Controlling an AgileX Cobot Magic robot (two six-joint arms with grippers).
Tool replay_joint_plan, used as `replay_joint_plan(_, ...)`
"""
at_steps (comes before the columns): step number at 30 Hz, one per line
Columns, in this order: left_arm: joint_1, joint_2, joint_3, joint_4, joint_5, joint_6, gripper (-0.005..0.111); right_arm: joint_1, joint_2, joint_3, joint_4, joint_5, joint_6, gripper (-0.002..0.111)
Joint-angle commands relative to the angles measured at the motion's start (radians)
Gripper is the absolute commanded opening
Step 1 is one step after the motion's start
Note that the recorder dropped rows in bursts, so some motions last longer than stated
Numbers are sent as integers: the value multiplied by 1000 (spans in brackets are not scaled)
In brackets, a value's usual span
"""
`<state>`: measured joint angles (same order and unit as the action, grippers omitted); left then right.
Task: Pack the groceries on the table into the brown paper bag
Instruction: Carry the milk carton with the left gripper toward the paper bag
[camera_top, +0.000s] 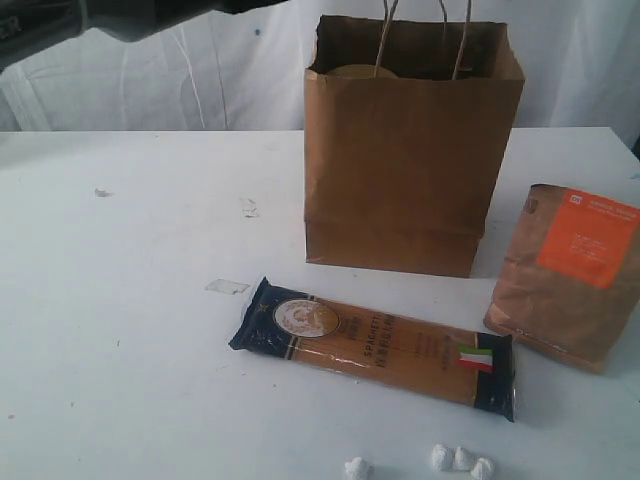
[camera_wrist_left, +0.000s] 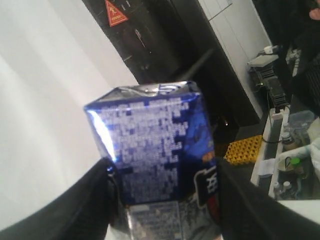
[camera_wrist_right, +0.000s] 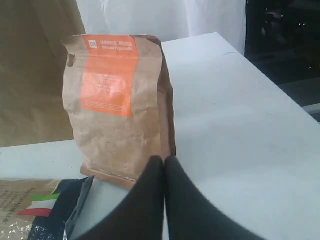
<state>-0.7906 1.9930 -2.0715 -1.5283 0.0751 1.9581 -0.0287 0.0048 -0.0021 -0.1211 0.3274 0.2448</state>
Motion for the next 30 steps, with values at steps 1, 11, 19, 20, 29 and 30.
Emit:
replay_joint_plan(1,0,36,-11,86,-177,160,0,-2,-5,2,-9,-8,-4,0)
replay_joint_plan(11,-1,54,-11,-68,-214,160,0,-2,-5,2,-9,-8,-4,0)
replay_joint_plan(19,-1,57,-11,-166,-214,160,0,-2,-5,2,-9,-8,-4,0)
replay_joint_plan(20,-1,57,-11,-172,-214,160,0,-2,-5,2,-9,-8,-4,0)
replay_joint_plan(29,-1,80,-11,-191,-214,160,1,-2,-5,2,-9,-8,-4,0)
replay_joint_plan(30,-1,80,-11,-191,-214,160,4,-2,-5,2,-9,-8,-4,0)
